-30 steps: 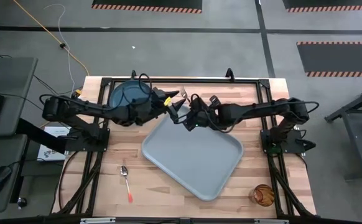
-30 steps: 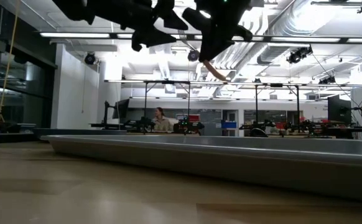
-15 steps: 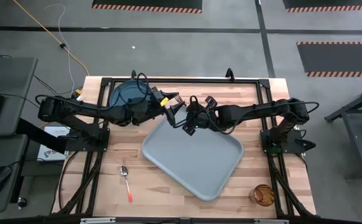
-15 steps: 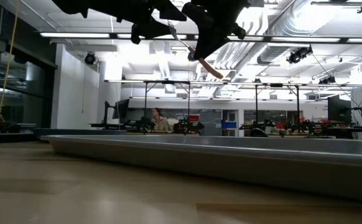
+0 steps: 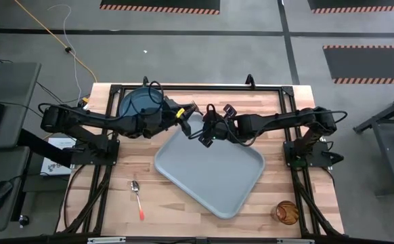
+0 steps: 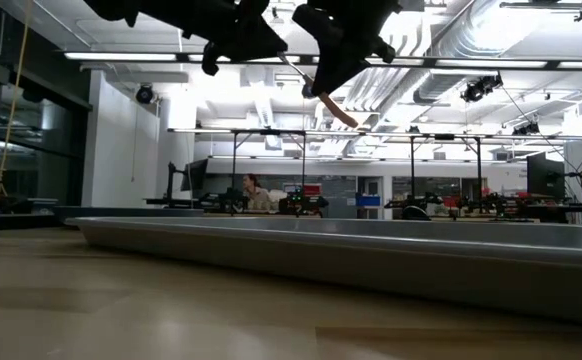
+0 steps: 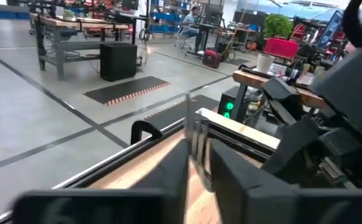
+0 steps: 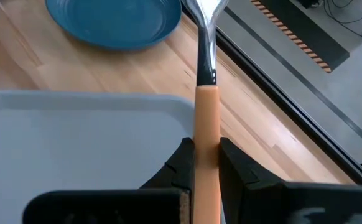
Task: Pick and place plate/cup/fork/spoon on tray
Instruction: Put the light orange fork on the gray serving tray
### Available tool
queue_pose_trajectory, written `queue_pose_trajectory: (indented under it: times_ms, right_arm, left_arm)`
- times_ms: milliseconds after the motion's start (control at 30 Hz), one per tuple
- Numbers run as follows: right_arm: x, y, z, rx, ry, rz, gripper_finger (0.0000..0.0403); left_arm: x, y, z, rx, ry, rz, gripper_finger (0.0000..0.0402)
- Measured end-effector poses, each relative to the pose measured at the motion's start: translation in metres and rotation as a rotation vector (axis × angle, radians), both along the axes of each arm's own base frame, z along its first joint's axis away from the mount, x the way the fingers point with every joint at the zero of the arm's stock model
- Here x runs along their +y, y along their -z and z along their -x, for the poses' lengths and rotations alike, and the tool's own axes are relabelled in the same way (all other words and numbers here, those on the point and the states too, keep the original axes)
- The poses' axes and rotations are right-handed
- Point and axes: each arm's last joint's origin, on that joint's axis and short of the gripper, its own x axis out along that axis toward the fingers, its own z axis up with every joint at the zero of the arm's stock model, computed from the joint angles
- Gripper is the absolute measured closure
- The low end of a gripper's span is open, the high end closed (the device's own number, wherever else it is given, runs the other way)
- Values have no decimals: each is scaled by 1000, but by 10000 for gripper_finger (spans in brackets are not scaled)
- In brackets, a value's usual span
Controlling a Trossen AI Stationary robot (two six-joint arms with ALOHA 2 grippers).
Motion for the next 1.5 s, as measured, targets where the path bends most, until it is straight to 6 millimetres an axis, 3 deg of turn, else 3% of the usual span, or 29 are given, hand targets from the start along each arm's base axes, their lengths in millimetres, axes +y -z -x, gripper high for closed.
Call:
queue_pose_trajectory:
  times_ms: [67,233,400,533,733,867,1033,1100,1300,1500]
  right_arm:
    - [0,0,0,-4,3,0,384]
    - [0,0,0,-6,-2,-10,371]
    - [0,-3,2,-2,-68,-113,289]
    - [-3,-11,14,34,-120,-186,219]
    - [-7,-20,36,54,-227,-260,163]
    - [-12,-11,48,-141,-313,-390,160]
    - [-16,3,57,-613,-388,-598,161]
    - [-17,9,59,-723,-367,-643,161]
    - [-18,12,49,-773,-339,-675,161]
    - [-18,2,44,-768,-378,-604,161]
  left_arm:
    - [1,0,0,-6,-5,4,389]
    - [2,0,0,5,-7,1,391]
    - [12,-6,12,72,-14,-34,399]
    - [26,-17,37,151,-16,-19,400]
    - [37,-39,74,113,311,60,400]
    - [30,-44,82,91,448,108,401]
    - [19,-37,67,118,449,87,401]
    - [15,-31,55,111,475,80,401]
    - [6,-12,17,147,574,114,401]
    - [4,-16,-2,145,656,125,401]
